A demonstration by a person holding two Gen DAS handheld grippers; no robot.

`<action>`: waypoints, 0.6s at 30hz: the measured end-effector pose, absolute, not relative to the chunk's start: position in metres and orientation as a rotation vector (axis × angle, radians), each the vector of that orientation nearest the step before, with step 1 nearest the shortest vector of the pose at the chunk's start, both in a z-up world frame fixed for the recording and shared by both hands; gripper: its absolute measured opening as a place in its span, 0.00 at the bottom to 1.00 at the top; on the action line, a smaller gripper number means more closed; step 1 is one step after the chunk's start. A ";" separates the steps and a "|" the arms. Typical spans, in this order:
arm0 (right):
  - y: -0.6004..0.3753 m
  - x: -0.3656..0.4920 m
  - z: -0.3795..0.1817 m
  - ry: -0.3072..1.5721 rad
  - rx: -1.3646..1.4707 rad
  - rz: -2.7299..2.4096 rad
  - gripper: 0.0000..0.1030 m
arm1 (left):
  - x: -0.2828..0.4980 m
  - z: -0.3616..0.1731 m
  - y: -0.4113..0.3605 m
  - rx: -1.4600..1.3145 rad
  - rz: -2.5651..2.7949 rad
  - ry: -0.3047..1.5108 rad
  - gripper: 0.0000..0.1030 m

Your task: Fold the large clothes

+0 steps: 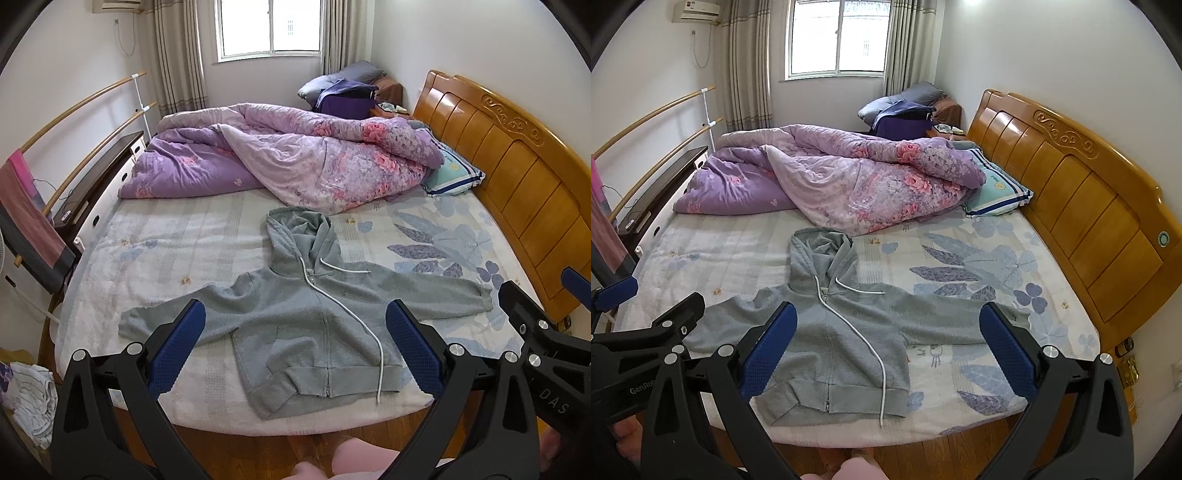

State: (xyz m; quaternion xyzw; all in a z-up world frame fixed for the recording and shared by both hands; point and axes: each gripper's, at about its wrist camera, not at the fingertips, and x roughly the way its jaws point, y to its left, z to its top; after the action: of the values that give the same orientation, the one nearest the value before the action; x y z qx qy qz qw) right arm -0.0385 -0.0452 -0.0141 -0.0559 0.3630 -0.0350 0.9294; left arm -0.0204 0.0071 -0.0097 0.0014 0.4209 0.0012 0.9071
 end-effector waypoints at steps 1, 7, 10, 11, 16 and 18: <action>-0.047 -0.040 -0.016 0.744 -0.111 -0.071 0.93 | -0.019 -0.010 0.006 0.003 0.006 0.876 0.95; -0.049 -0.036 -0.018 0.737 -0.120 -0.075 0.93 | -0.013 -0.007 -0.002 0.012 0.012 0.876 0.95; -0.050 -0.036 -0.020 0.738 -0.114 -0.067 0.93 | -0.009 -0.008 -0.009 0.018 0.023 0.871 0.95; -0.050 -0.035 -0.021 0.737 -0.114 -0.066 0.93 | -0.008 -0.008 -0.009 0.017 0.023 0.871 0.95; -0.051 -0.033 -0.021 0.730 -0.120 -0.064 0.93 | -0.003 -0.011 -0.012 0.016 0.024 0.872 0.95; -0.052 -0.033 -0.021 0.732 -0.119 -0.064 0.93 | -0.001 -0.011 -0.012 0.019 0.031 0.871 0.95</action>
State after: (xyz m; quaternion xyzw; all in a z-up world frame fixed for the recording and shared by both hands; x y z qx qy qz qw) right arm -0.0331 -0.0517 -0.0209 -0.0581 0.3576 -0.0313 0.9315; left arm -0.0012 -0.0124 -0.0112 0.0092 0.4219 0.0148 0.9065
